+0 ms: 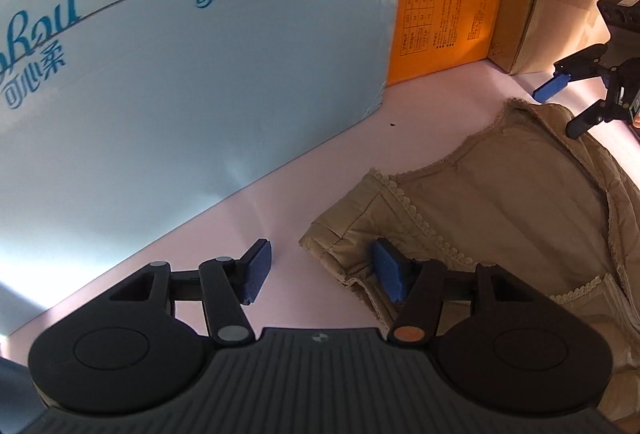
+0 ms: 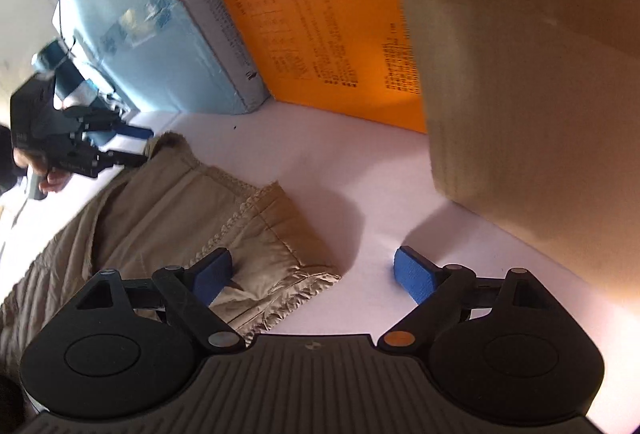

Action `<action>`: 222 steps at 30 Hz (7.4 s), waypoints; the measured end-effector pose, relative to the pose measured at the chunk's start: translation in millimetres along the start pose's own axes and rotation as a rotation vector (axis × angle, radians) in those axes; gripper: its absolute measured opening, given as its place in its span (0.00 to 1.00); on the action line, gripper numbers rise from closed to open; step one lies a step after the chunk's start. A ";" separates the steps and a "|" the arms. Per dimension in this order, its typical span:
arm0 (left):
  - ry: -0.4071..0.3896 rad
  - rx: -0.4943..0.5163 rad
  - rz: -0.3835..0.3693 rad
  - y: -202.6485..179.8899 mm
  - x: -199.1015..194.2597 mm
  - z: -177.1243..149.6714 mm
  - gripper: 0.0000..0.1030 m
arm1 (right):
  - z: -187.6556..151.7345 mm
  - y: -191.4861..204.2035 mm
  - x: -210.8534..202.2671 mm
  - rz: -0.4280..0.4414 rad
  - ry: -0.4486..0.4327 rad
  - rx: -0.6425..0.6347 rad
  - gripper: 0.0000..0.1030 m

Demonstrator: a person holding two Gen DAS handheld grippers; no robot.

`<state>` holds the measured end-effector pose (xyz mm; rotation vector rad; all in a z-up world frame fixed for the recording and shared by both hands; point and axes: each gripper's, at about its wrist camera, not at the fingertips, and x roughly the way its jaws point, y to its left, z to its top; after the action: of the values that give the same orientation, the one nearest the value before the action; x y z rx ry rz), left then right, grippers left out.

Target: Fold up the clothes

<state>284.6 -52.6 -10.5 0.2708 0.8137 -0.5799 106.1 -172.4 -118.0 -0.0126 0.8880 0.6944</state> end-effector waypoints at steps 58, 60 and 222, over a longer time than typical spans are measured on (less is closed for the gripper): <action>-0.168 0.223 -0.035 -110.7 -192.4 -61.0 0.12 | -64.2 205.4 -141.8 -0.038 -0.084 -0.312 0.12; -0.174 0.216 -0.040 -115.1 -201.6 -69.7 0.12 | -75.1 216.5 -146.3 -0.037 -0.083 -0.311 0.12; 0.216 0.524 0.186 -204.0 -151.4 -166.7 0.12 | -153.5 306.8 -36.5 -0.109 0.298 -0.439 0.09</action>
<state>-17.3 -87.3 -9.9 0.8930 0.8226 -0.5871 -190.4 3.7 -109.1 -0.5646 0.9940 0.7850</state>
